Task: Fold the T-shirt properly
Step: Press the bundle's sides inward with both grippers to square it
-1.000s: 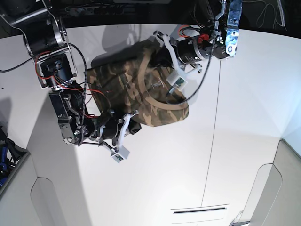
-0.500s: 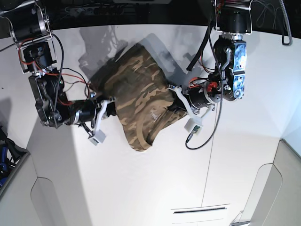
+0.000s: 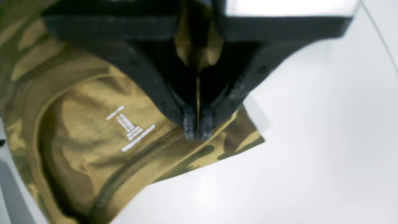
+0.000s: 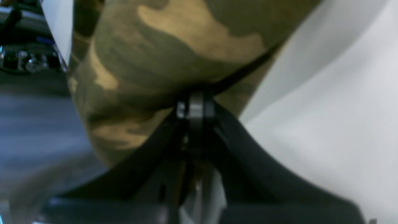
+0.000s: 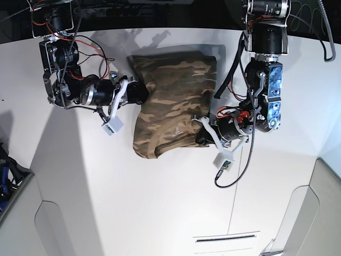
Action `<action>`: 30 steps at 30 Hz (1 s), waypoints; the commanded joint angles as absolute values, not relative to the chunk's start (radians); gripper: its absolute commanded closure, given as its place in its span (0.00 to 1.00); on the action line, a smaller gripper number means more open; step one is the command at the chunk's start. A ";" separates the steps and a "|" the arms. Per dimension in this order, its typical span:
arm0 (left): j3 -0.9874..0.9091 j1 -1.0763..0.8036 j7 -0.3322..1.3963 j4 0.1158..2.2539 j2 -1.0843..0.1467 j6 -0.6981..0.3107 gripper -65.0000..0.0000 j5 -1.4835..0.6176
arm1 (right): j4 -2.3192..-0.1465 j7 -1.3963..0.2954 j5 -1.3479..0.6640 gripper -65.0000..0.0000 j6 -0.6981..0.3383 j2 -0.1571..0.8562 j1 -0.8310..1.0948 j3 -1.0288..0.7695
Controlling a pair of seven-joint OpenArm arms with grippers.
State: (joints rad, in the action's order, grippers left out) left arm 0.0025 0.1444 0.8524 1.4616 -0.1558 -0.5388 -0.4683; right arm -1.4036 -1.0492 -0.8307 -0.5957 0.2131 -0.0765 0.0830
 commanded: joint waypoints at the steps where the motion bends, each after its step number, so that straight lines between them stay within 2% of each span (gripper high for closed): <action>1: 0.001 0.171 0.836 1.500 -0.170 -0.542 0.97 -0.491 | -1.426 -1.035 -0.854 1.00 -0.603 0.215 -0.089 0.062; 8: -0.001 0.134 0.910 1.644 -0.263 -0.542 0.97 -0.601 | -1.488 -1.052 -0.857 1.00 -0.602 0.213 -0.088 -0.051; 14: -0.001 0.023 0.928 1.802 -0.307 -0.543 0.97 -0.673 | -1.653 -1.057 -0.857 1.00 -0.602 0.212 -0.088 -0.107; 18: 0.000 -0.065 0.917 1.865 -0.307 -0.546 0.97 -0.680 | -1.730 -1.059 -0.873 1.00 -0.601 0.187 -0.088 -0.089; 24: 0.000 -0.106 0.896 1.864 -0.307 -0.546 0.97 -0.666 | -1.729 -1.038 -0.868 1.00 -0.603 0.091 -0.089 -0.008; 30: 0.000 -0.105 0.849 1.785 -0.307 -0.546 0.97 -0.664 | -1.663 -0.963 -0.691 1.00 -0.603 0.058 -0.089 0.107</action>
State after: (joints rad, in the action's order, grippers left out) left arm 0.0048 -0.1184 0.8700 1.7706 -0.3000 -0.5426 -0.6464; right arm -1.6474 -0.9863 -0.6697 -0.5991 0.0555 -0.0723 0.1104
